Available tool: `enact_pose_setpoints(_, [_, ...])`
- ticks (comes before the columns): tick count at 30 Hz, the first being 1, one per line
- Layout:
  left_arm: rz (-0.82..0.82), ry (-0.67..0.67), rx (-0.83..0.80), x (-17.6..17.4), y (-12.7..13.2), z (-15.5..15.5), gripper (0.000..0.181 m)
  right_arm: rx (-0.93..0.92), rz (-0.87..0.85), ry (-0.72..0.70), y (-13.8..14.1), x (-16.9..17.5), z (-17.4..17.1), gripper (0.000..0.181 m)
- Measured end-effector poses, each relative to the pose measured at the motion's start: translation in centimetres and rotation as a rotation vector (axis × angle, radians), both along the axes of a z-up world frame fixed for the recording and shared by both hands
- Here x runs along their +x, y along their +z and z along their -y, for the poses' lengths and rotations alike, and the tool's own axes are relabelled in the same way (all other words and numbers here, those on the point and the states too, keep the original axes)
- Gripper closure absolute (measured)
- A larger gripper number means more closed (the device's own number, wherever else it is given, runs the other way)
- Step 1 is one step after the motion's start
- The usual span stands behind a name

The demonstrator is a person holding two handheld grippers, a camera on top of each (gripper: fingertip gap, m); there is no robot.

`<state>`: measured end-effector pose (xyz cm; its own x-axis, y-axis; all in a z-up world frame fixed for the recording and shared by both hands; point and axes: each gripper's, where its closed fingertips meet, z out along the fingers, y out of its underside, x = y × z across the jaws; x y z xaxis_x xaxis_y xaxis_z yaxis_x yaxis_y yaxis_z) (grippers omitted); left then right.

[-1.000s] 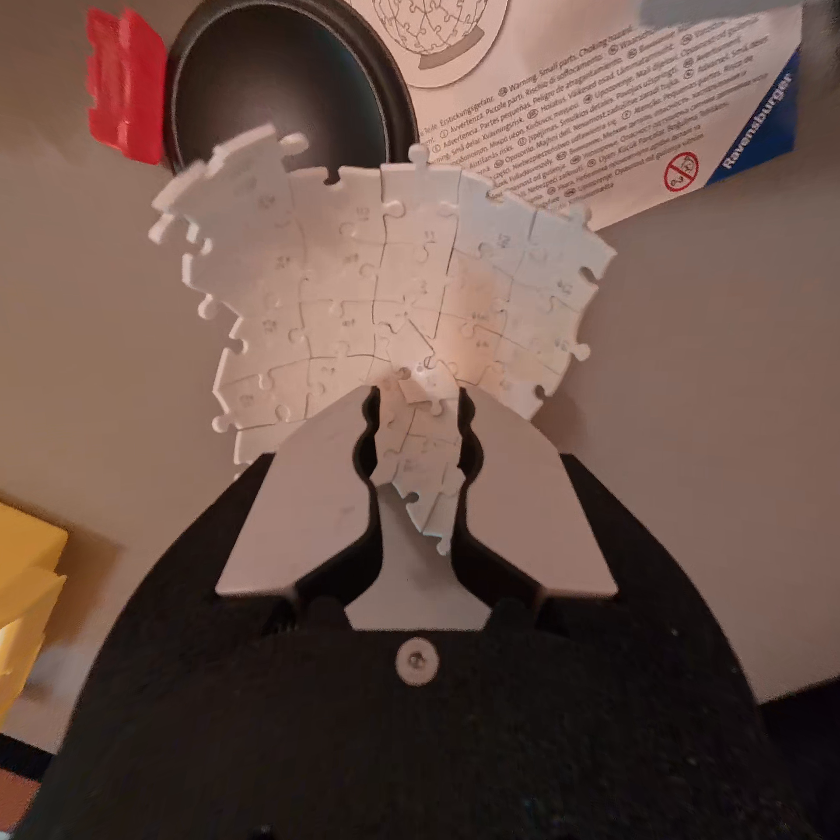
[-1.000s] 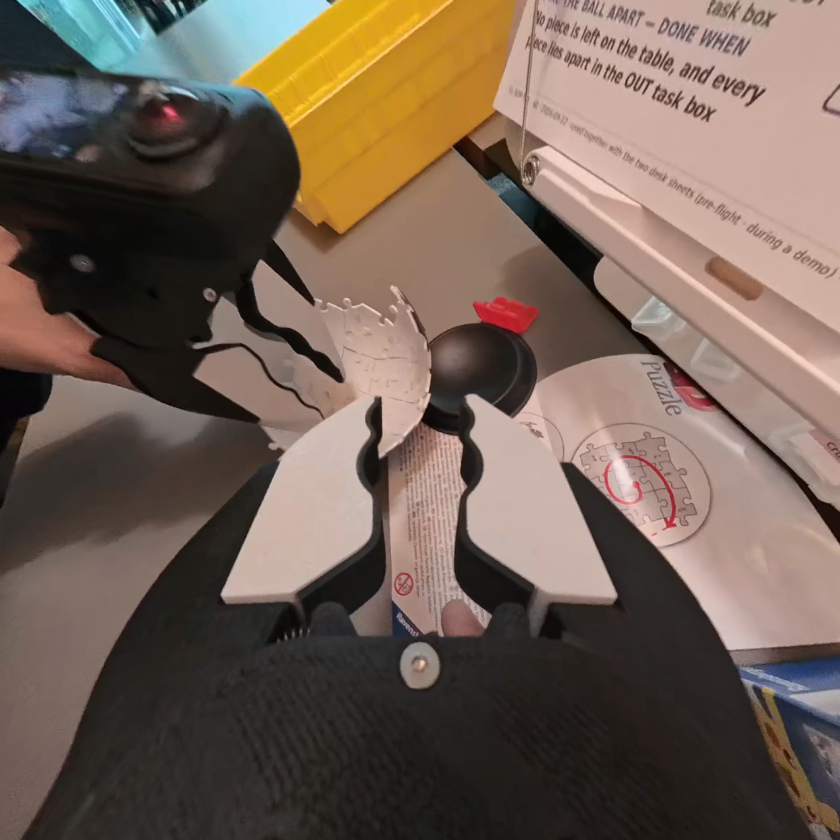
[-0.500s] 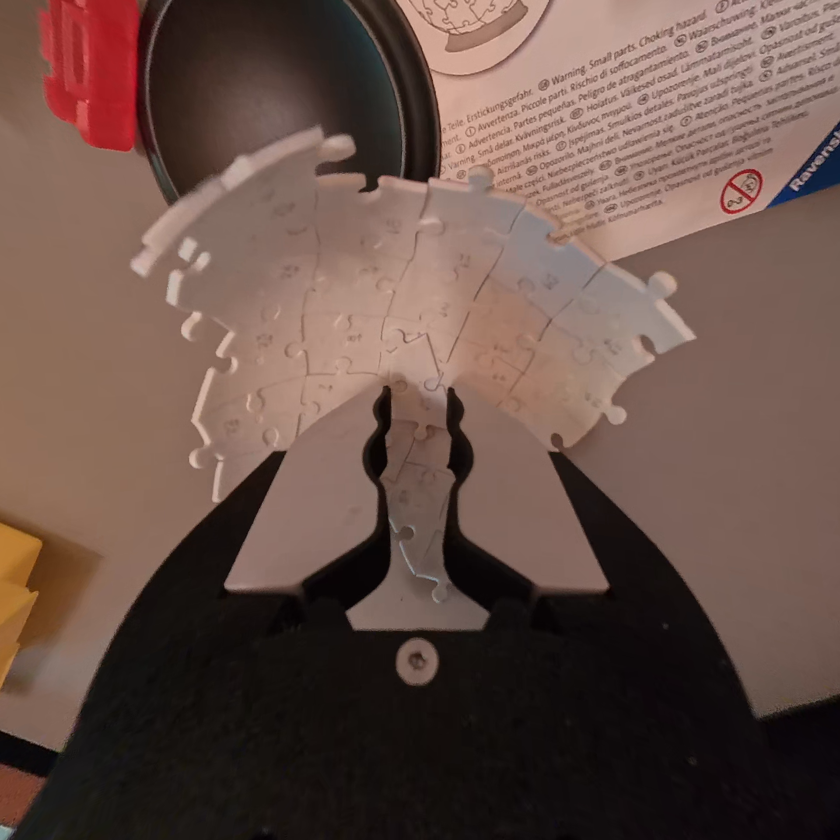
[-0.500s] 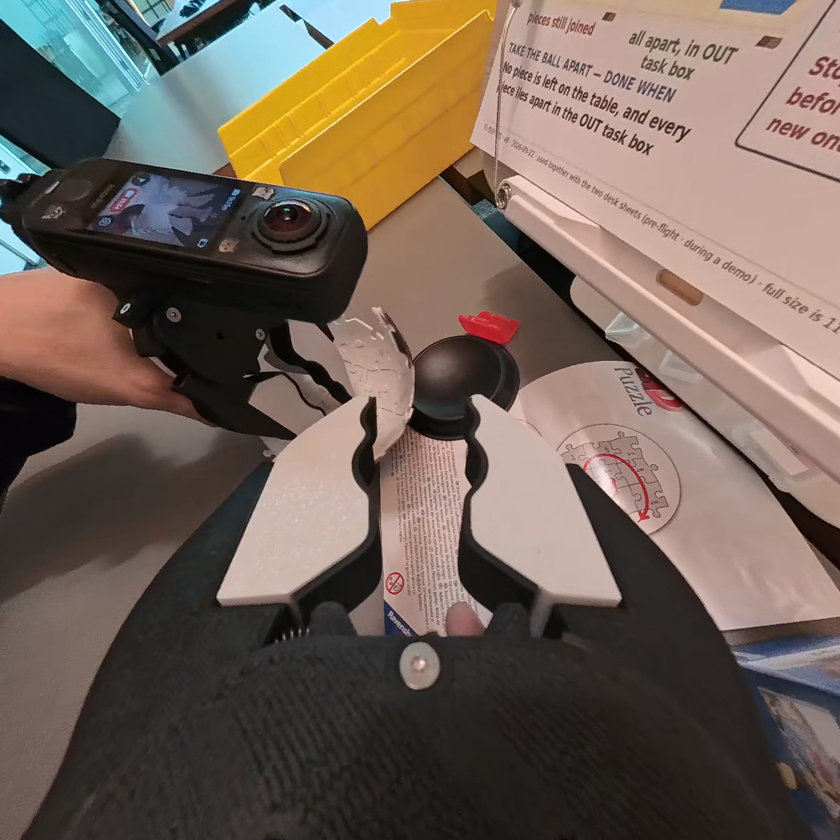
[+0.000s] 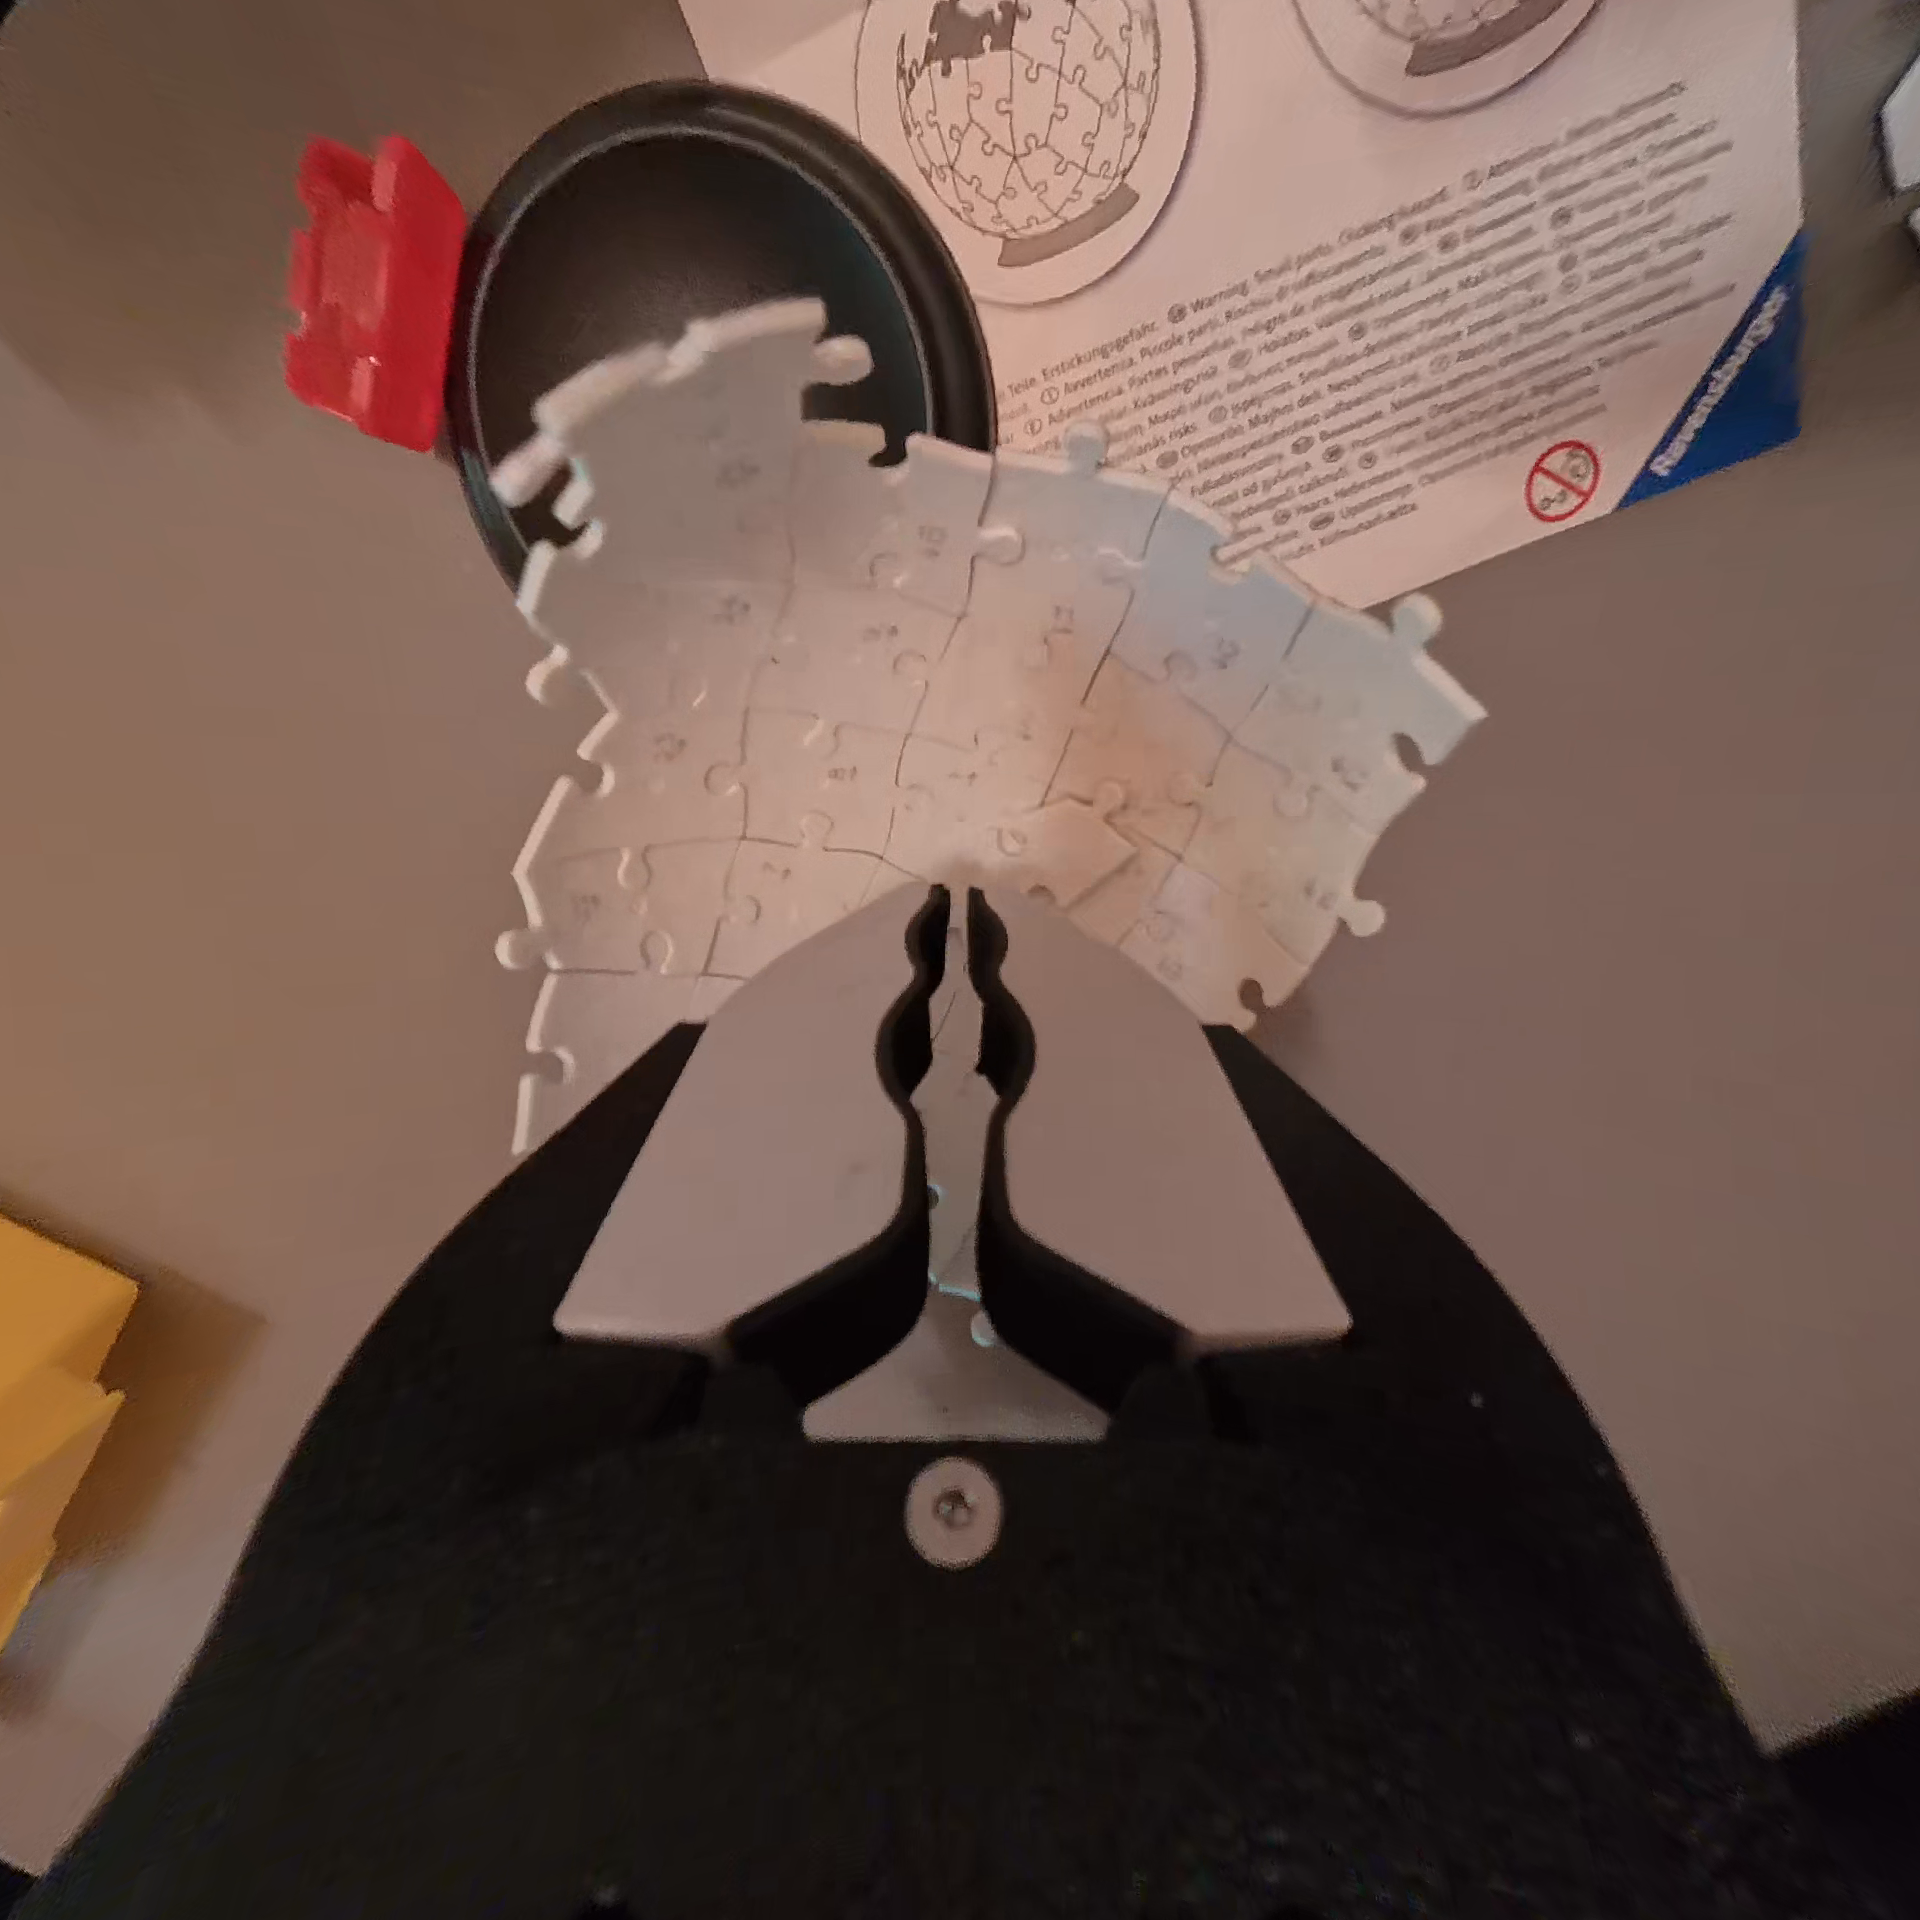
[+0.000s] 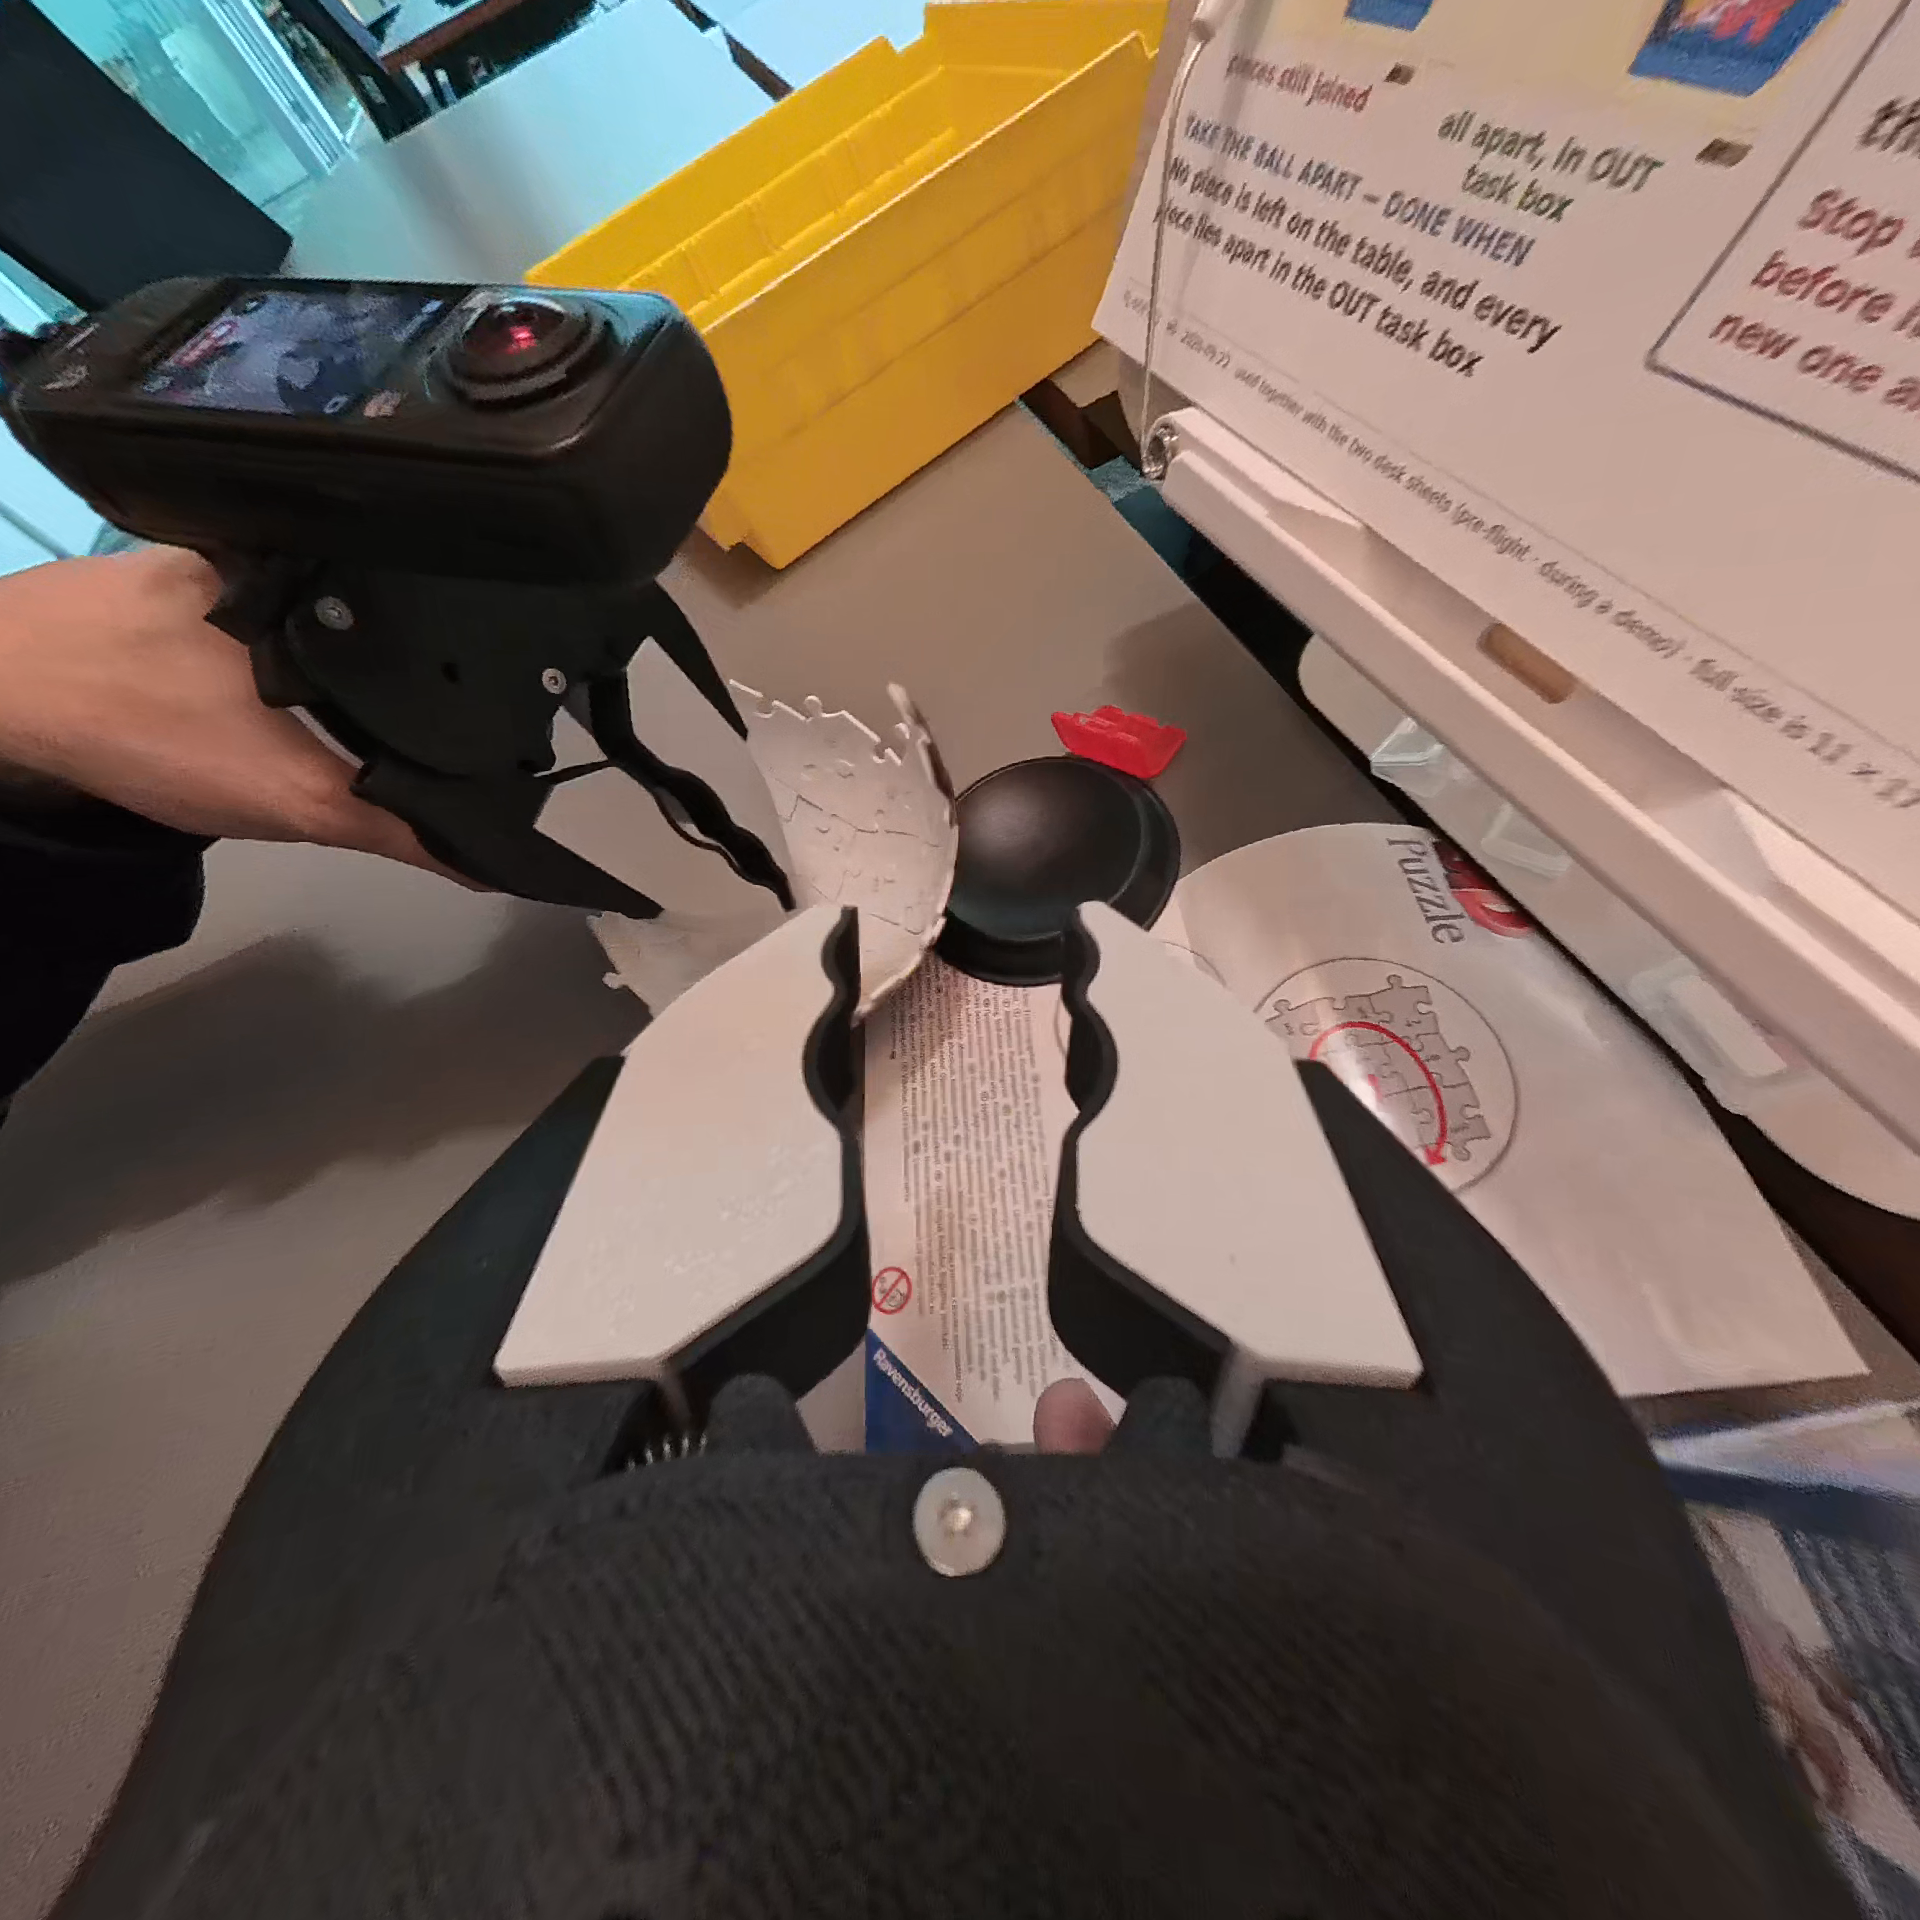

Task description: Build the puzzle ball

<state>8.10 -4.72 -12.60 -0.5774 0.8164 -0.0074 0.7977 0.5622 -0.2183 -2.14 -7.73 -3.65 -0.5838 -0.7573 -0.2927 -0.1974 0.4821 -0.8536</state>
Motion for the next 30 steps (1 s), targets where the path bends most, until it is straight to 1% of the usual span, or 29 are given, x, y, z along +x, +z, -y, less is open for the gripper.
enact_pose_setpoints(3, [-0.019, 0.003, -0.013, -0.2, 0.7, 0.2, 0.168, -0.004, 0.009, -0.006, 0.4, -0.7, -0.1, 0.145])
enact_pose_setpoints(7, [-0.018, -0.001, -0.025, -0.1, 1.6, 0.8, 0.164, -0.012, 0.011, -0.023, 0.5, -1.1, 0.0, 0.145])
enact_pose_setpoints(10, [0.020, -0.034, -0.019, 0.1, 1.5, 0.9, 0.164, -0.011, -0.003, -0.020, 0.4, -1.2, 0.0, 0.145])
enact_pose_setpoints(12, [0.059, -0.095, -0.004, 0.1, 0.8, 0.7, 0.163, -0.014, 0.000, -0.019, 0.5, -1.2, 0.0, 0.145])
enact_pose_setpoints(15, [0.091, -0.189, 0.017, -0.1, -0.2, 0.2, 0.157, -0.018, 0.000, -0.003, 0.5, -0.9, -0.2, 0.145])
enact_pose_setpoints(19, [0.155, -0.444, -0.016, 0.2, -0.3, -0.1, 0.157, -0.016, -0.018, 0.014, 0.2, -0.9, -0.4, 0.145])
enact_pose_setpoints(21, [0.133, -0.571, -0.033, -0.3, 0.1, -0.3, 0.156, -0.018, -0.017, 0.020, 0.2, -0.9, -0.5, 0.145])
enact_pose_setpoints(23, [0.095, -0.667, -0.021, -0.9, 0.2, -0.5, 0.155, -0.016, -0.014, 0.022, 0.2, -1.0, -0.5, 0.145])
enact_pose_setpoints(26, [0.043, -0.747, 0.009, -1.5, 0.1, -0.5, 0.151, -0.016, -0.016, 0.034, 0.2, -1.3, -0.7, 0.145])
enact_pose_setpoints(30, [0.001, -0.803, 0.051, -1.8, -0.2, -0.6, 0.153, -0.016, 0.013, 0.060, 1.0, -2.2, -1.6, 0.143])
